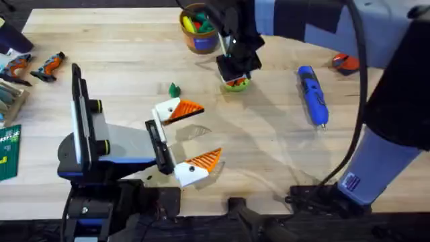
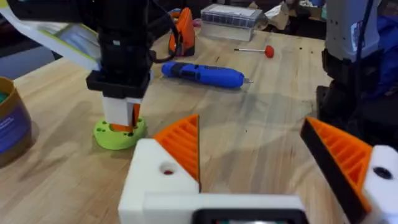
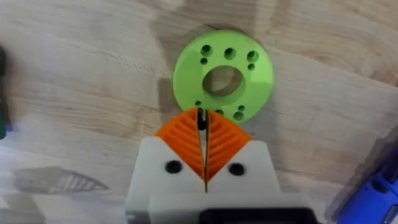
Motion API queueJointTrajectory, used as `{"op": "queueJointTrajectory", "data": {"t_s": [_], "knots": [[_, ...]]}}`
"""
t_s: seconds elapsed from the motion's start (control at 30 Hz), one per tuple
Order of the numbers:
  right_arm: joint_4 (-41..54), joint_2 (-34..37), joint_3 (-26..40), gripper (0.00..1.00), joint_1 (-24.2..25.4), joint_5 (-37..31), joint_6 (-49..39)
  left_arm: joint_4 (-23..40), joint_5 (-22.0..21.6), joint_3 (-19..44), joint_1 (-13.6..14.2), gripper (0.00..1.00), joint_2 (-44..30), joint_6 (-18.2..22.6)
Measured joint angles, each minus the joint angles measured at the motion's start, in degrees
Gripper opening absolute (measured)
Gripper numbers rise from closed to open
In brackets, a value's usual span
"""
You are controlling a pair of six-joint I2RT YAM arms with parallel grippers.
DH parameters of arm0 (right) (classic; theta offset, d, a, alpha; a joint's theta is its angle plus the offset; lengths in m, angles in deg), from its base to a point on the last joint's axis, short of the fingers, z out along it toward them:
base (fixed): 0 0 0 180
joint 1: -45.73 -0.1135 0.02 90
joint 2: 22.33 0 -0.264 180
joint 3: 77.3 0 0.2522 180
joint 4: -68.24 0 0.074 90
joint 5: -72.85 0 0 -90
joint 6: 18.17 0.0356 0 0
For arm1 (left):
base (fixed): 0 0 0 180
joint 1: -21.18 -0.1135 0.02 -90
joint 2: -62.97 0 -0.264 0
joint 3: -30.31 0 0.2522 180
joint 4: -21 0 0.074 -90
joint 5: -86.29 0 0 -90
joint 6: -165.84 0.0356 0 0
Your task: Pick up the gripper from the table and insert it into the empty holder that is missing its gripper. Then pick up a screw, insert it into the mounting hole, and use the screwdriver to tighten it. Finally, clean up the table by picking up the vegetable and placing it into the bucket.
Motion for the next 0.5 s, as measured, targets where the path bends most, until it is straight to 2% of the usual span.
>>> {"op": "queueJointTrajectory", "data": {"t_s": [0.23,0.5], "knots": [[6.25,-0.98,7.35,0.006,0.00,0.00,-0.07,0.00,0.00,0.00,0.00,0.985,0.00,0.00],[12.25,-7.22,17.49,0.006,-0.07,0.03,-2.33,0.00,0.02,0.00,0.00,0.985,0.00,0.00]]}}
